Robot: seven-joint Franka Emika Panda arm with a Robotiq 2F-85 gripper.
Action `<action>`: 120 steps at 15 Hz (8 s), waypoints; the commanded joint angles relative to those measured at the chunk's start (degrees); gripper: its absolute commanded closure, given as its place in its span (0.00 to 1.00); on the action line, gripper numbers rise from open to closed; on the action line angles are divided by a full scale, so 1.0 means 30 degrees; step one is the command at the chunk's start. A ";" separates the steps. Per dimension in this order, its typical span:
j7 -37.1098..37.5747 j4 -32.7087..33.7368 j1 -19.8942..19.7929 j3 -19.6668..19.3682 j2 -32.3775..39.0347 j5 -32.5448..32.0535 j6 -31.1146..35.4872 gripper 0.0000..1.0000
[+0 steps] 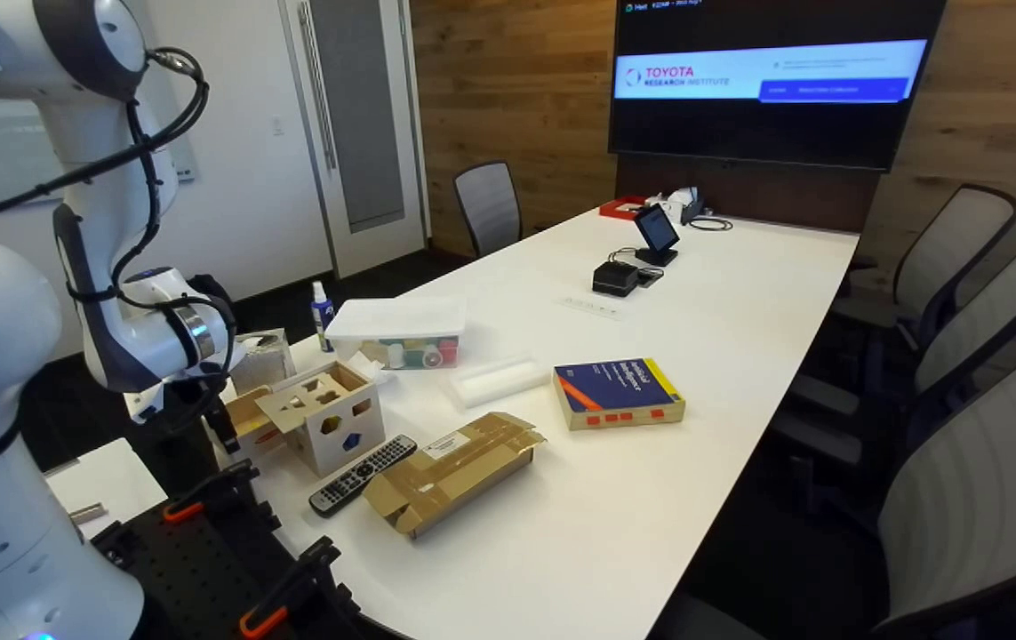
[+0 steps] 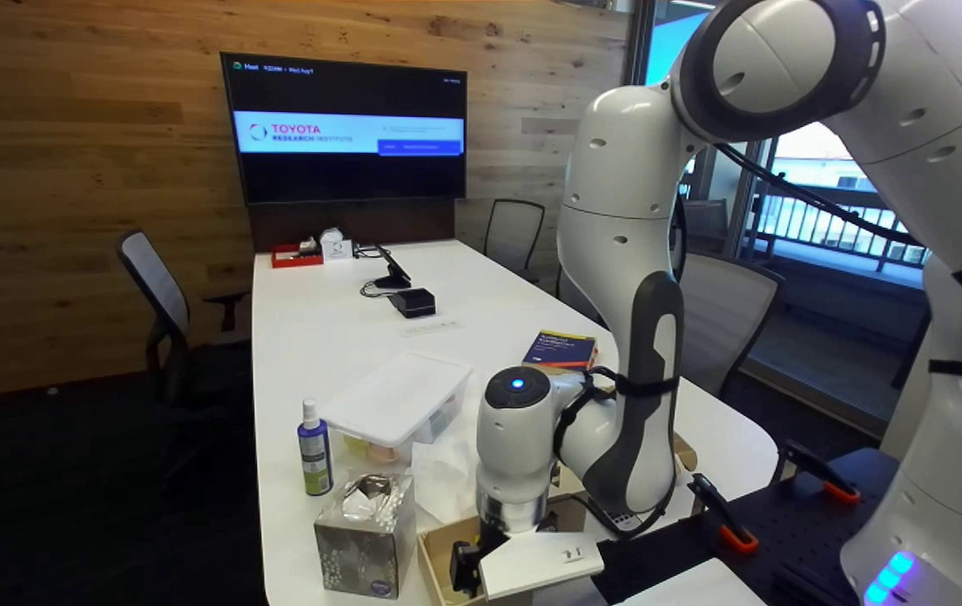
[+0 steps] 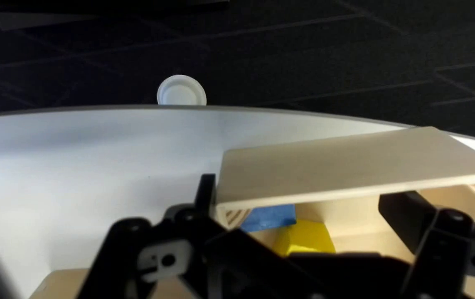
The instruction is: Move the small crate closer to the cube-shaped object
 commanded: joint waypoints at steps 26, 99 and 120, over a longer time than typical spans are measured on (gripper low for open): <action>-0.9254 -0.1057 0.1129 -0.0276 -0.3362 0.7497 -0.2631 0.98; -2.8250 0.3250 -1.3461 0.1263 0.1546 1.7986 0.1482 0.98; -2.7692 0.0716 -0.9074 -0.2051 -0.4025 1.7455 -0.0480 0.00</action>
